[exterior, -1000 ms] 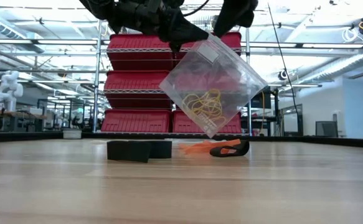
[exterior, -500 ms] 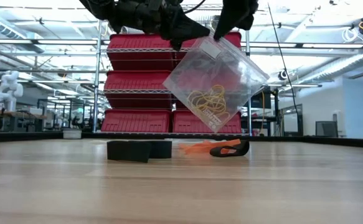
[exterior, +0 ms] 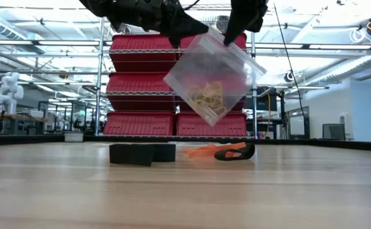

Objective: Sort rubber bands
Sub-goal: Close the right transparent zip lock bag

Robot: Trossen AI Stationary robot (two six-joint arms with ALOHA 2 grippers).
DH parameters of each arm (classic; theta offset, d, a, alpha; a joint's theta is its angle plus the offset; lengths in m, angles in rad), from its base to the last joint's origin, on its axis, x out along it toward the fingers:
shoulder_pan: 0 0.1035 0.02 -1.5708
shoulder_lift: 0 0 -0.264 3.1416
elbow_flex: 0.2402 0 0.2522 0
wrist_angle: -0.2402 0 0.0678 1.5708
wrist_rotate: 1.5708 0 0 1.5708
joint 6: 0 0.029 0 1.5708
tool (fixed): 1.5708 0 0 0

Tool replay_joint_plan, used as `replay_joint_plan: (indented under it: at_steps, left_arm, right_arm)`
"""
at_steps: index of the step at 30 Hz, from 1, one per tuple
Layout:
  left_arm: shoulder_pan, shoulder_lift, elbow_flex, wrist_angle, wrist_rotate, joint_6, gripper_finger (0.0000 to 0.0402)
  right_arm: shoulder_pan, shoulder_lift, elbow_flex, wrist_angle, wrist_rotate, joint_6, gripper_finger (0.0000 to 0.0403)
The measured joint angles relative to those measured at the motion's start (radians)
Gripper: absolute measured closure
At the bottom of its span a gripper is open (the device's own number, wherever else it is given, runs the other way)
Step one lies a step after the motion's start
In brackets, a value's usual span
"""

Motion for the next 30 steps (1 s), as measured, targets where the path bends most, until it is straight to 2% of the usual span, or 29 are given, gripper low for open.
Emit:
replay_joint_plan:
  at_steps: [11,30]
  left_arm:
    - [0.017,-0.069,0.000,-0.017,-0.003,0.004,0.0402]
    - [0.021,-0.073,0.000,-0.044,-0.002,0.010,0.0401]
  right_arm:
    - [0.001,0.000,0.000,-0.091,-0.005,0.043,0.0393]
    - [0.001,0.000,0.000,-0.216,-0.008,0.083,0.0393]
